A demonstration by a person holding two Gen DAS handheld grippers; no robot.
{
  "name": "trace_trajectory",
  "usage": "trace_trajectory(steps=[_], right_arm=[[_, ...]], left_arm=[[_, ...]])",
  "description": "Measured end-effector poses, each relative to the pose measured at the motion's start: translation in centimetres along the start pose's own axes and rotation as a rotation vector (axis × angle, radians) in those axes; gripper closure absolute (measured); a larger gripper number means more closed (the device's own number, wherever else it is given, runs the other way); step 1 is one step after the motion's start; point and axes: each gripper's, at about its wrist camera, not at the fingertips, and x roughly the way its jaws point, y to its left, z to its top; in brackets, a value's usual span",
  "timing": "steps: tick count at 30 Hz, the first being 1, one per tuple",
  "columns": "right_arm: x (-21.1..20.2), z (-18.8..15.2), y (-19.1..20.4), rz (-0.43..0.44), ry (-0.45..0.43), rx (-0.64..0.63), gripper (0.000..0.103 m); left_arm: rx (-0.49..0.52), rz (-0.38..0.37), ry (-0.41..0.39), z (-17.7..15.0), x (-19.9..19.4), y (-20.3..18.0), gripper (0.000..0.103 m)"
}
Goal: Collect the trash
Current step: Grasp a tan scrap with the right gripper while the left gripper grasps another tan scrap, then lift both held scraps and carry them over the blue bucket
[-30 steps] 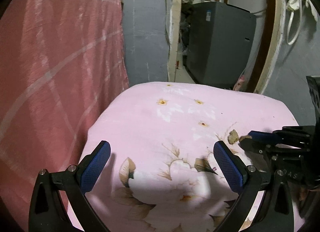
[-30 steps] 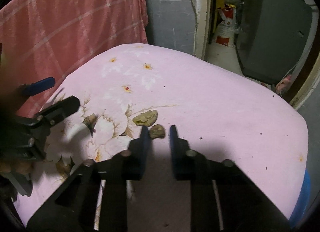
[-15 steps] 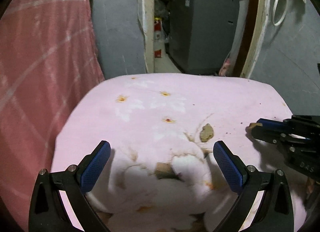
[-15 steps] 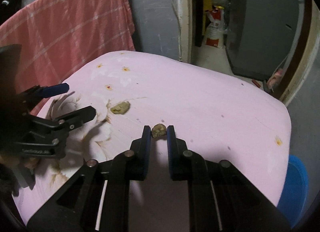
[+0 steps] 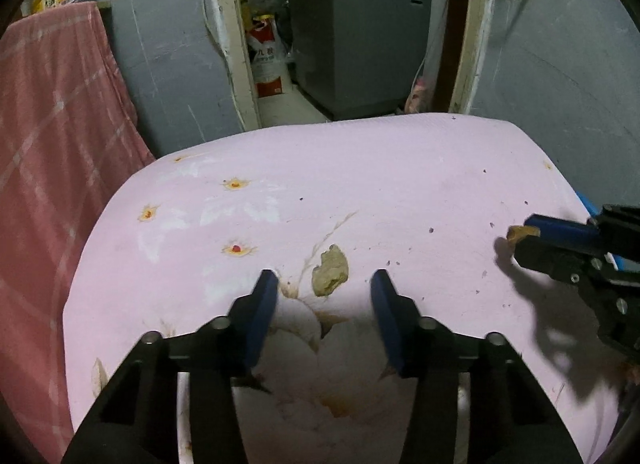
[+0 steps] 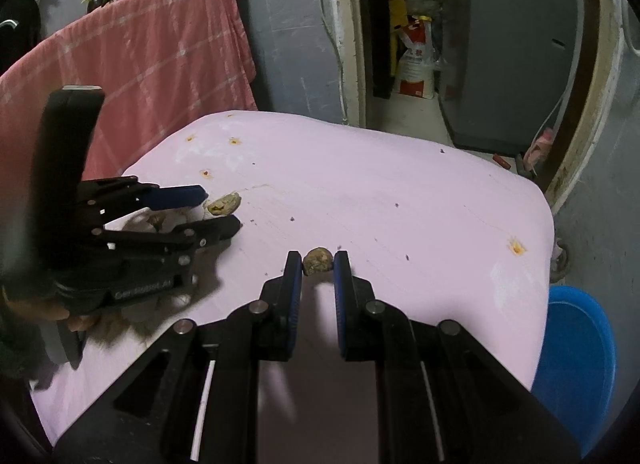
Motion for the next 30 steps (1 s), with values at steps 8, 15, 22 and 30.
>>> trace_trajectory(steps=[8,15,22,30], right_arm=[[-0.5,-0.8,-0.4,0.003,-0.009,0.017,0.087],[-1.8,-1.5,-0.7,0.01,-0.063,0.051,0.087],[-3.9,-3.7,-0.1,-0.004,-0.175,0.078,0.087],[-7.8,-5.0,1.0,-0.048,-0.336,0.082,0.087]], left_arm=[[-0.055,-0.015,0.009,0.1,-0.2,-0.1,0.088],[-0.112,-0.068,-0.018,-0.5,-1.4,0.0,0.089],[-0.196,-0.143,-0.094,-2.1,-4.0,0.5,0.089],[-0.238,-0.203,-0.222,-3.3,-8.3,-0.9,0.089]])
